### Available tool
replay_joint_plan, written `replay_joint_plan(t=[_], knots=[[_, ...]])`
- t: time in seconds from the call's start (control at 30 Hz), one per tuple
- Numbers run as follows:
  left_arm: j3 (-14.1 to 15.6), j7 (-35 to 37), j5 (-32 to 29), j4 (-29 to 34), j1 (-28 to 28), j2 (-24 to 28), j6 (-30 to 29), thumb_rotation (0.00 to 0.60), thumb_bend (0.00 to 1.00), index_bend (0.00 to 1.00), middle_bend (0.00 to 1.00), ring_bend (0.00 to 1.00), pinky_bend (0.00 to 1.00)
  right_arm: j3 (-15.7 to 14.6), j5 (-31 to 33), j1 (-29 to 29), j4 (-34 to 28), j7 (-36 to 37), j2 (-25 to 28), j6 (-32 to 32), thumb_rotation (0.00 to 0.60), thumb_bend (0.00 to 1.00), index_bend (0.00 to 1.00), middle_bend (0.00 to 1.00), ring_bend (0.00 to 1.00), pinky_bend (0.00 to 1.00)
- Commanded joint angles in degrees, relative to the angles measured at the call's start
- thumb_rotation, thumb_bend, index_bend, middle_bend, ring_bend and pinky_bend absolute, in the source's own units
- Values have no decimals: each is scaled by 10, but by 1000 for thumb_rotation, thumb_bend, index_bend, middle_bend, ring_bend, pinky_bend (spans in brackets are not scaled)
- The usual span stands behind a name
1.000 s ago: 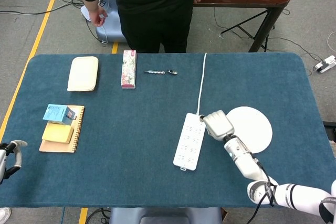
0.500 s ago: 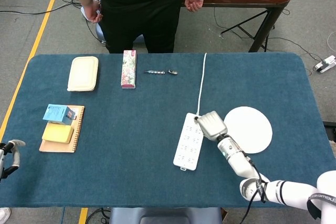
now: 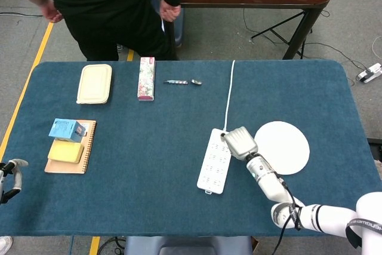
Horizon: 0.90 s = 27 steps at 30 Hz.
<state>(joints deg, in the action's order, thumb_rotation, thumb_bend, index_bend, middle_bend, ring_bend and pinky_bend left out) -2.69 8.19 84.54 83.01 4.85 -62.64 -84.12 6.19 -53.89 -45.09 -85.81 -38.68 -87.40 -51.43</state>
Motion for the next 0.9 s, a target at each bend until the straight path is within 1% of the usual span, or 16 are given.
replay_joint_plan(t=[0.03, 0.23, 0.73, 0.8, 0.9], knots=[[0, 0, 0, 0, 0, 0, 0, 600, 648, 472, 574, 458, 665, -2, 5, -3, 3, -1, -2, 2, 600, 1000, 357, 1000, 1000, 1000], [0, 0, 0, 0, 0, 0, 0, 600, 648, 471, 574, 458, 665, -6, 16, -8, 11, -1, -5, 5, 600, 1000, 357, 1000, 1000, 1000], [1, 1, 1, -1, 0, 0, 1, 600, 648, 471, 574, 458, 666, -13, 19, -14, 23, 13, -10, 8, 600, 1000, 357, 1000, 1000, 1000], [0, 1, 0, -2, 0, -1, 1, 600, 648, 471, 574, 458, 666, -12, 14, -14, 19, 18, -8, 4, 600, 1000, 357, 1000, 1000, 1000], [0, 1, 1, -2, -1, -1, 0, 600, 648, 471, 574, 458, 665, -10, -5, -9, -4, 25, 6, -14, 600, 1000, 357, 1000, 1000, 1000]])
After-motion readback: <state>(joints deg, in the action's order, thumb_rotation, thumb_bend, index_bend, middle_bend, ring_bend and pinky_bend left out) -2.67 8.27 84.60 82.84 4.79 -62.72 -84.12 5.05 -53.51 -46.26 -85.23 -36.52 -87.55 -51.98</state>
